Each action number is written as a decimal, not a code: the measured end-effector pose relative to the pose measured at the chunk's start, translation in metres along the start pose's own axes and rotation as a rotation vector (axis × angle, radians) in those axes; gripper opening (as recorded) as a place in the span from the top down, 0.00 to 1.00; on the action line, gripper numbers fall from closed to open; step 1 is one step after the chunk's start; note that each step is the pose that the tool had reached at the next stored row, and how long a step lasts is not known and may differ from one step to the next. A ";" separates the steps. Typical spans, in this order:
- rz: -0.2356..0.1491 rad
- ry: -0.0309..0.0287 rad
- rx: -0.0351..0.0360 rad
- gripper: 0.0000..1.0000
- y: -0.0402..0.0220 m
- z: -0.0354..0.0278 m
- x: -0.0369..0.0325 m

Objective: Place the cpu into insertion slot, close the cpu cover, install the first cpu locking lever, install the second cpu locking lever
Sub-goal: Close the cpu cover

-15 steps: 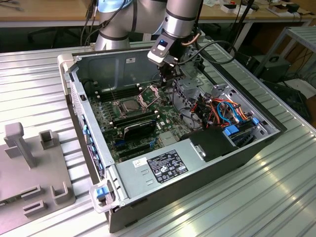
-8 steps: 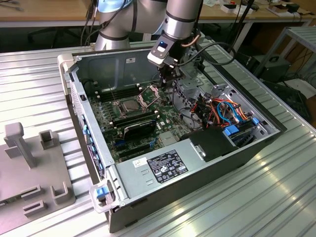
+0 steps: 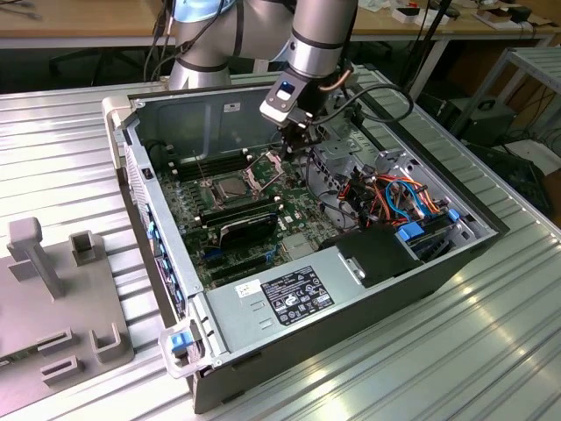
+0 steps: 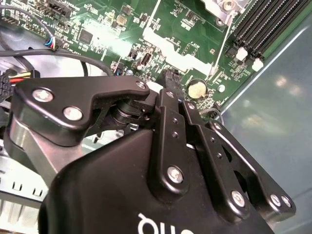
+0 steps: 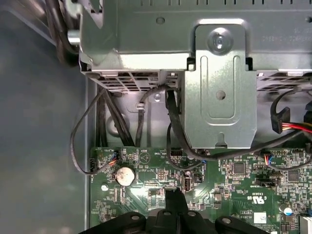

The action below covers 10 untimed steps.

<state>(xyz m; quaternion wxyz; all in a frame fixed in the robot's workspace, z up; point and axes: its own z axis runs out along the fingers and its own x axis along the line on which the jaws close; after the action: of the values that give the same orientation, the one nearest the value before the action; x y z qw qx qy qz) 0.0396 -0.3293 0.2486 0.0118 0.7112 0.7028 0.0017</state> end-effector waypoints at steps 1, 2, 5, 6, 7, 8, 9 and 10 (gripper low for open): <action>0.000 0.0001 0.0000 0.89 -0.0007 0.0002 0.0000; 0.000 0.0004 0.0000 0.89 -0.0017 0.0005 0.0000; 0.000 0.0011 0.0000 0.89 -0.0056 0.0007 -0.0001; 0.000 0.0010 0.0000 0.89 -0.0075 0.0007 -0.0001; 0.000 0.0010 0.0000 0.89 -0.0097 0.0006 -0.0001; 0.000 0.0009 0.0000 0.89 -0.0121 0.0006 -0.0001; 0.000 0.0010 0.0000 0.89 -0.0142 0.0006 -0.0002; 0.000 0.0011 0.0000 0.89 -0.0159 0.0006 -0.0002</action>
<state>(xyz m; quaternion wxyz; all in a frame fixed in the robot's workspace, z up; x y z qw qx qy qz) 0.0237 -0.3293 0.2477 0.0114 0.7113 0.7028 0.0021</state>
